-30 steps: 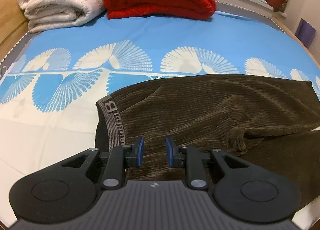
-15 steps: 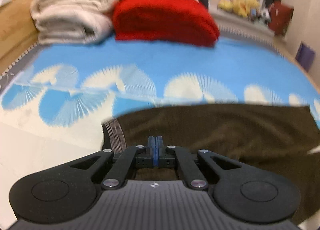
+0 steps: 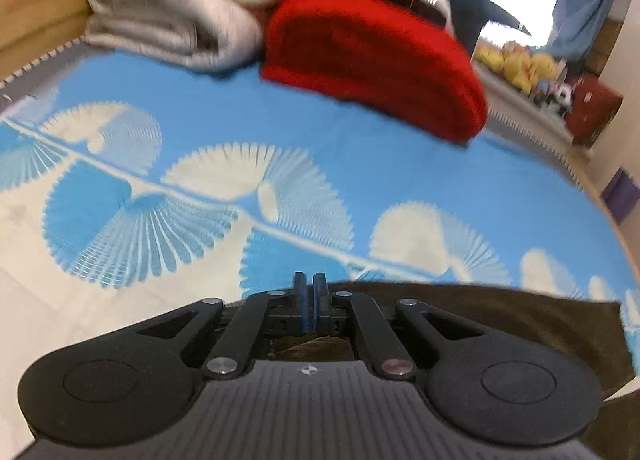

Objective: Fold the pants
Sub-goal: 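Grasp the grey striped waistband with the left tool and lift it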

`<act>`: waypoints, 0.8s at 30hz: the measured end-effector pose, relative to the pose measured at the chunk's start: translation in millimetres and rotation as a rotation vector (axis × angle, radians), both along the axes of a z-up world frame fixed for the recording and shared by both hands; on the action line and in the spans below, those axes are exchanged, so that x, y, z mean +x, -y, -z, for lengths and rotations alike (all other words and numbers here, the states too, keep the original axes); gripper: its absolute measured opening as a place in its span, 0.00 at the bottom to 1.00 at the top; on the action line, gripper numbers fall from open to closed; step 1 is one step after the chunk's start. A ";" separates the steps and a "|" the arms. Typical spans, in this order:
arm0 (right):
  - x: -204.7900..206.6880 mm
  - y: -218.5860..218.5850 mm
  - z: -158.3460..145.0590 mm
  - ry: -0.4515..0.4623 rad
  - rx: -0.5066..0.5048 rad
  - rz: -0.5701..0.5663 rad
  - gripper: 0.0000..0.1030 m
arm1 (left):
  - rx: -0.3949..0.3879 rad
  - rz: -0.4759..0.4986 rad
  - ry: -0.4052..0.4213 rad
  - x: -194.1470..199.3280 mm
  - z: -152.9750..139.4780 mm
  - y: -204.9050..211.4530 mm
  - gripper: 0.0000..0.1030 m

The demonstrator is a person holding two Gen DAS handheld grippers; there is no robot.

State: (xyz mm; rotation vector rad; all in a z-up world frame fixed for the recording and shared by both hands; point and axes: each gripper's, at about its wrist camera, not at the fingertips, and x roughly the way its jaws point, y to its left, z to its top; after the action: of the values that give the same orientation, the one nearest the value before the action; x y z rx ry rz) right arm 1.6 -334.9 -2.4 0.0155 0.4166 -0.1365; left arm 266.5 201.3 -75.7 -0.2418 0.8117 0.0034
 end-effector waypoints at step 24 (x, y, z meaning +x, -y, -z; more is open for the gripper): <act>6.5 23.7 15.2 -0.074 -0.018 0.060 0.30 | 0.271 0.260 -0.109 53.4 65.3 66.0 0.06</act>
State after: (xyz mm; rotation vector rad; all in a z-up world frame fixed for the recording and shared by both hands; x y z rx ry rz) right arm 8.0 -358.6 -17.6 0.0052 0.4885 -0.2009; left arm 320.0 135.3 -140.9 0.1221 0.9356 -0.1174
